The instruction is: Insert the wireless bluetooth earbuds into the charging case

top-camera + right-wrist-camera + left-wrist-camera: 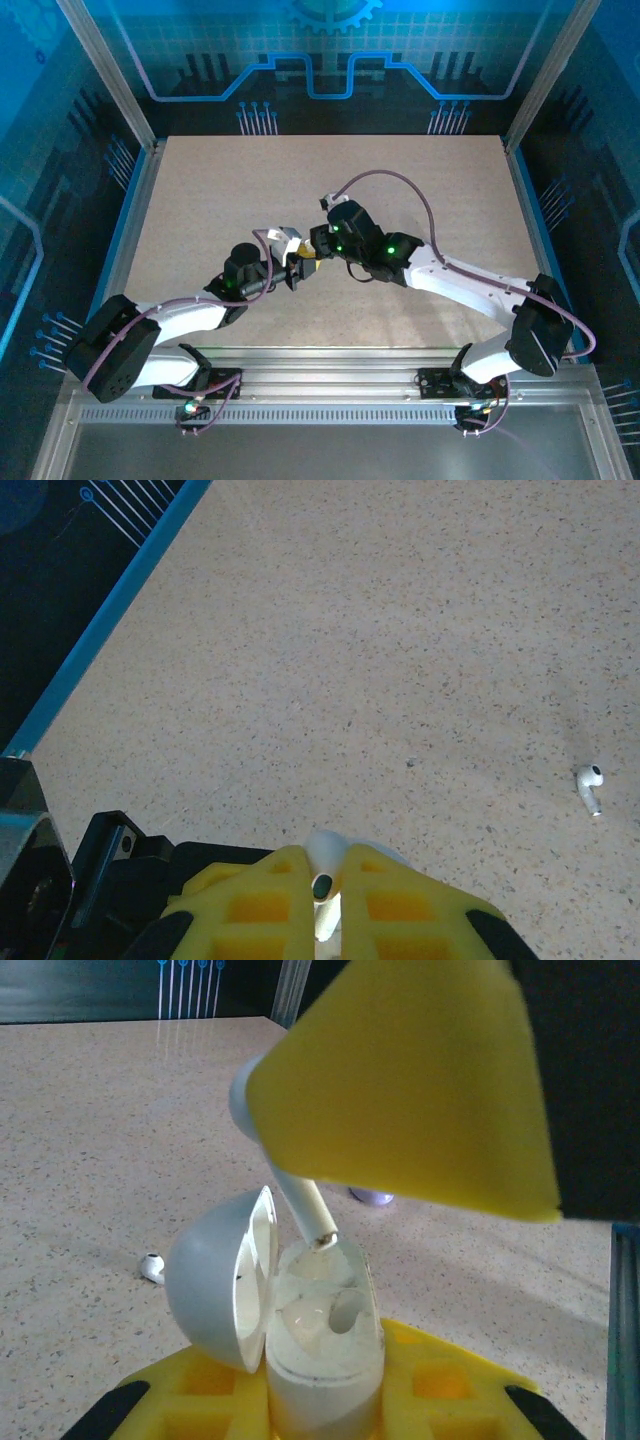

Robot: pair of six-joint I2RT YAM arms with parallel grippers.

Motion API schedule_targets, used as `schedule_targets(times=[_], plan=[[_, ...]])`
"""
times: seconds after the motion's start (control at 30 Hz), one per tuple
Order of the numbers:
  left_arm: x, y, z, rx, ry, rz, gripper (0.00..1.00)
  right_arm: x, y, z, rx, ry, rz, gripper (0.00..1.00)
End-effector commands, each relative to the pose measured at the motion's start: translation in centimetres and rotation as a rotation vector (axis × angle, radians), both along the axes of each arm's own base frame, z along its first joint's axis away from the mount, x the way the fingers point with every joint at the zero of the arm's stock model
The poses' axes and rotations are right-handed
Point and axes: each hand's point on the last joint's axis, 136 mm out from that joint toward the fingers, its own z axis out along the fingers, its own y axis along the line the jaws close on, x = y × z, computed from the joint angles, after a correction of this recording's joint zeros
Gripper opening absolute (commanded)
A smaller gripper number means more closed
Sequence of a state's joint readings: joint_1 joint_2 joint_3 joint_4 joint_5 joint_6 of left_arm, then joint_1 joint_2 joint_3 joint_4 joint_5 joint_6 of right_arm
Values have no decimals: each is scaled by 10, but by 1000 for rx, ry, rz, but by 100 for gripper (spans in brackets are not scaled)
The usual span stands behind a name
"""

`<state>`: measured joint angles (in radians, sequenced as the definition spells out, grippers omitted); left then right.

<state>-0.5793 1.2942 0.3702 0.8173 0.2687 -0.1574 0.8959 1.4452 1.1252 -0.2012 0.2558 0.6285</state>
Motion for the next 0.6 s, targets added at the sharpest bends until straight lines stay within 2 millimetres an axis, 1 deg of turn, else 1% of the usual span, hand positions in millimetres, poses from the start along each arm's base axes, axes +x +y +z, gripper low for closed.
schedule_targets(times=[0.0,0.33,0.57], plan=[[5,-2,33,-60,-84,14,18,-4,1,12,15,-55,7,10],[5,0,48,-91,-104,31,18,-8,1,11,0,-77,9,10],[6,2,58,-108,-119,40,18,-11,5,11,-6,-101,23,10]])
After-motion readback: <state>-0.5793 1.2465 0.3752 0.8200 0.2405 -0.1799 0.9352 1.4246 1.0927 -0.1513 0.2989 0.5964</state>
